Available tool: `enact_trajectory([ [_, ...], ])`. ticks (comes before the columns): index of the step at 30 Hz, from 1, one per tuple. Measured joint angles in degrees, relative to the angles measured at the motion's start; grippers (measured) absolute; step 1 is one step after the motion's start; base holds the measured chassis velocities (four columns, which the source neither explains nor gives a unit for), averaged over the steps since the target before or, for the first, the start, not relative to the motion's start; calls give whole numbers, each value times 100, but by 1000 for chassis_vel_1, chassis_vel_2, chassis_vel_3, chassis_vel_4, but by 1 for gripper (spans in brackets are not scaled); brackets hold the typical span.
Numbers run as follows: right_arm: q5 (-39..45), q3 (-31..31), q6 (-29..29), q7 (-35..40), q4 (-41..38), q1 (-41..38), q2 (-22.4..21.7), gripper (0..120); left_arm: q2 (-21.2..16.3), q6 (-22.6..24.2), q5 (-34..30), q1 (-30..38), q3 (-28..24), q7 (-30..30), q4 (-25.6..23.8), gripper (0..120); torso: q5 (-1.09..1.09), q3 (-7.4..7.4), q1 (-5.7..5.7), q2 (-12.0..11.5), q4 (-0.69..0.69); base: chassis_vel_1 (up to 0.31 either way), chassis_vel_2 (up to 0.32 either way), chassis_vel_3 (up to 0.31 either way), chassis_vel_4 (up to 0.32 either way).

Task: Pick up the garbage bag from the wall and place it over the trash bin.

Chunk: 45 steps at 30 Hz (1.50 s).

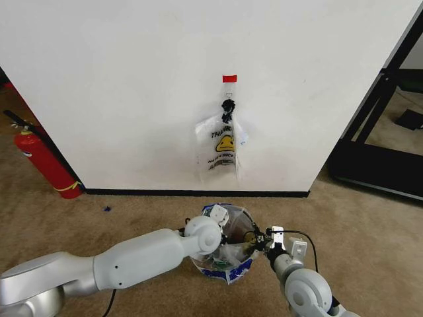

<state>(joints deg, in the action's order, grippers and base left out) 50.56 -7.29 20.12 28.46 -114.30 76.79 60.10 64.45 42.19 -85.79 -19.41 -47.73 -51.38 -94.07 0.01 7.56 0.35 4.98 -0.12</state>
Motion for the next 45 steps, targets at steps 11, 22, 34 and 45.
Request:
enact_trajectory([
  [11,-10,-55,-4,-2,-46,49,-20,0,620,-4,107,28,-174,57,885,0,-1,0,0,0,-1,0,0,0,0],
  [22,-10,-40,-21,-2,-57,61,15,0,759,-5,353,169,-409,207,1486,0,-1,0,0,1,0,0,0,0,0],
  [34,53,-52,-21,14,-64,61,-16,0,942,-6,718,-88,-483,497,2048,0,-1,0,0,1,-1,0,0,0,0],
  [45,95,-46,-18,22,-142,108,-31,0,1222,-8,1186,-179,-512,804,2666,0,-1,-1,-1,1,-1,0,0,0,0],
])
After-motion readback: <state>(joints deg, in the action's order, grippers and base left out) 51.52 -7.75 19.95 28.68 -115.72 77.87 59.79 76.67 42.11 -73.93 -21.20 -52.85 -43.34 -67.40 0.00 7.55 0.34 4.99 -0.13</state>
